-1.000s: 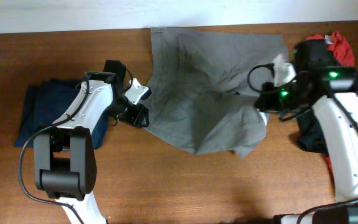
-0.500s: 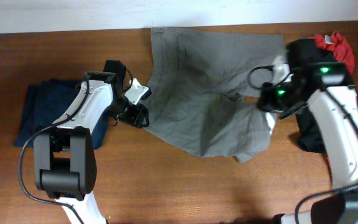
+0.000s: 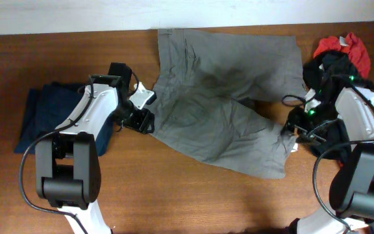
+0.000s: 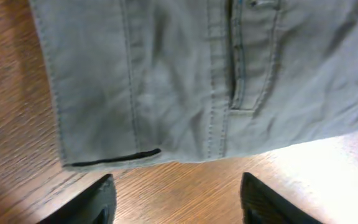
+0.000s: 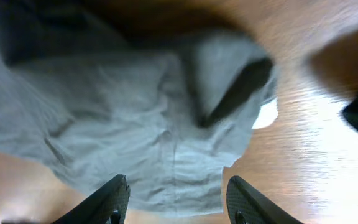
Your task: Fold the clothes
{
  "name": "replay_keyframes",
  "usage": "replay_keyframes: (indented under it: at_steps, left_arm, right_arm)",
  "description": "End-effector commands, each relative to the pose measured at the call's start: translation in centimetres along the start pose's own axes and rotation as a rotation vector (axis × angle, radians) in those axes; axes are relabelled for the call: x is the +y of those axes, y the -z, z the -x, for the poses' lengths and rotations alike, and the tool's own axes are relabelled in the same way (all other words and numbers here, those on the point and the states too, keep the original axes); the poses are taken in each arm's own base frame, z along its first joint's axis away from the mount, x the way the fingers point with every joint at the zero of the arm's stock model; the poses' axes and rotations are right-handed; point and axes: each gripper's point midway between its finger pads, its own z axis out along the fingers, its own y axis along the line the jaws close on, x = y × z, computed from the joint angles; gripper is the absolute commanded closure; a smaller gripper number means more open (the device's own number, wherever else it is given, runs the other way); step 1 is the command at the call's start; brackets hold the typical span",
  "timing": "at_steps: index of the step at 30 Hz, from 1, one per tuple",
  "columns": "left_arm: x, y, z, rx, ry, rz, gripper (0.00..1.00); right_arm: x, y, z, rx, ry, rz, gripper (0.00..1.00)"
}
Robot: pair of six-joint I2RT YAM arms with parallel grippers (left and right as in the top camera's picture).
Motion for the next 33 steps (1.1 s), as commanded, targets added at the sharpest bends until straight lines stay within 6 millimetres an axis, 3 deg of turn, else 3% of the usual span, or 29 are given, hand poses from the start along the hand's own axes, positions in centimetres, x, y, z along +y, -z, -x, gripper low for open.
replay_keyframes:
  at_steps: [1,7,11,15,17,22,23,27,33]
  left_arm:
    - [2.0,0.4,-0.7,0.031,0.073,0.117,0.31]
    - [3.9,0.7,-0.2,-0.013,0.141,0.160,0.26]
    - [3.7,0.2,0.9,-0.062,0.127,0.134,0.25]
    - [2.8,-1.7,0.9,-0.052,0.089,0.048,0.27]
    - [3.0,-3.2,0.2,-0.011,0.098,0.034,0.36]
    - [1.9,-4.4,-0.3,0.016,0.101,-0.050,0.91]
    - [1.7,-4.2,-0.1,0.010,0.101,-0.057,0.99]
    - [2.0,-1.8,0.5,0.007,0.120,-0.024,1.00]
    - [6.9,5.3,1.8,-0.084,0.258,0.199,1.00]
  right_arm:
    - [0.8,-0.1,-0.4,0.006,0.048,0.066,0.43]
    - [0.7,-0.6,-0.9,0.021,0.057,0.067,0.42]
    - [0.7,-0.6,-1.0,0.026,0.056,0.066,0.41]
    - [0.7,-0.5,-1.1,0.033,0.053,0.067,0.41]
    - [0.8,-0.5,-1.2,0.033,0.056,0.075,0.41]
    - [1.0,-0.5,-1.3,0.037,0.054,0.086,0.41]
    - [1.0,-0.5,-1.2,0.037,0.054,0.085,0.41]
    - [0.8,-0.5,-1.2,0.035,0.049,0.079,0.37]
    - [0.1,-0.6,-0.8,0.022,0.020,0.038,0.36]
